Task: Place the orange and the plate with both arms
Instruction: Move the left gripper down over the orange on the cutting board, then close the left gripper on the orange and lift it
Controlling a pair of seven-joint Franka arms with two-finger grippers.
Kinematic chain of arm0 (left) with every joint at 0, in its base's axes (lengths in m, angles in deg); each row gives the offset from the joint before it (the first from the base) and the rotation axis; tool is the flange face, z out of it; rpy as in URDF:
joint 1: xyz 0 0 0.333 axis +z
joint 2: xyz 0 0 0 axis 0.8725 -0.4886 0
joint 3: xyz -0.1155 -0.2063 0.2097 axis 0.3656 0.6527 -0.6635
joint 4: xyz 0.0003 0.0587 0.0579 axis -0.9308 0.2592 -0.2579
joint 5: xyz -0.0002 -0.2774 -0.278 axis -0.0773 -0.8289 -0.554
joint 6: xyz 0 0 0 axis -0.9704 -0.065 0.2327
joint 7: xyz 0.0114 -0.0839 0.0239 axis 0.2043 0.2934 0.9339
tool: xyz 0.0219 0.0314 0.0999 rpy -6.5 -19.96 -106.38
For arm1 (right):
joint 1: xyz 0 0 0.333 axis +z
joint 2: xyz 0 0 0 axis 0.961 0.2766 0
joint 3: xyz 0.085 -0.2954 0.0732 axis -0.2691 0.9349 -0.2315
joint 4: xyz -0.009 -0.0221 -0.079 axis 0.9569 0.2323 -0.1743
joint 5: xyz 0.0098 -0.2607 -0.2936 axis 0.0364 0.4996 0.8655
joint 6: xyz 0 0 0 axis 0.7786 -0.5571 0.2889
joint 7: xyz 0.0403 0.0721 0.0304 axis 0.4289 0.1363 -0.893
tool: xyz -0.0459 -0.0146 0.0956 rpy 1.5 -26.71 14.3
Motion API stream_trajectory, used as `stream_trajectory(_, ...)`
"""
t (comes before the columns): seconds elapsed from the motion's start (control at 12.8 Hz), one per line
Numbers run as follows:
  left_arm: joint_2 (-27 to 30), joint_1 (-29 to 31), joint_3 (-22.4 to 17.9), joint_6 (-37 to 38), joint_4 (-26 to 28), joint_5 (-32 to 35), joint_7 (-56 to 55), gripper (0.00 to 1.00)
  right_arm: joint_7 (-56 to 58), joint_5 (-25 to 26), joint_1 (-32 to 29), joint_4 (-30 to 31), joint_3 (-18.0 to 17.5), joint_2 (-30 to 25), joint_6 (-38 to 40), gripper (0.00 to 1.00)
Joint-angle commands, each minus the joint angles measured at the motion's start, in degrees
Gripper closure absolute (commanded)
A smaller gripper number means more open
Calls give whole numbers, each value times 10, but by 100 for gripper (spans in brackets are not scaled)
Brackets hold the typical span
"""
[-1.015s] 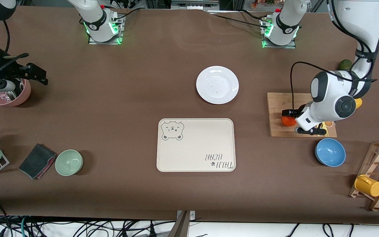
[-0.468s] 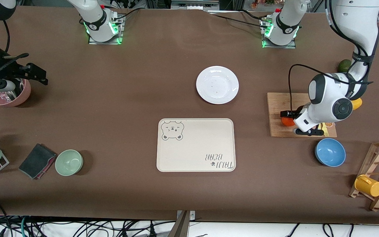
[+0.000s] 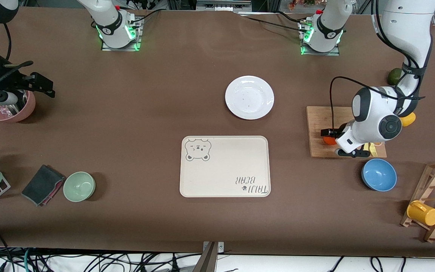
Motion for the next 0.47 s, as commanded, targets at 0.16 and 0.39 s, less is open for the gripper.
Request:
stream_trajectory(0.16,-19,3,1,0,-26,-21,20,0,5,-1,2,-3,0,-1,2,0)
stream_trajectory(0.39,-27,6,1,0,-30,-21,21,0,5,-1,2,-3,0,-1,4,0)
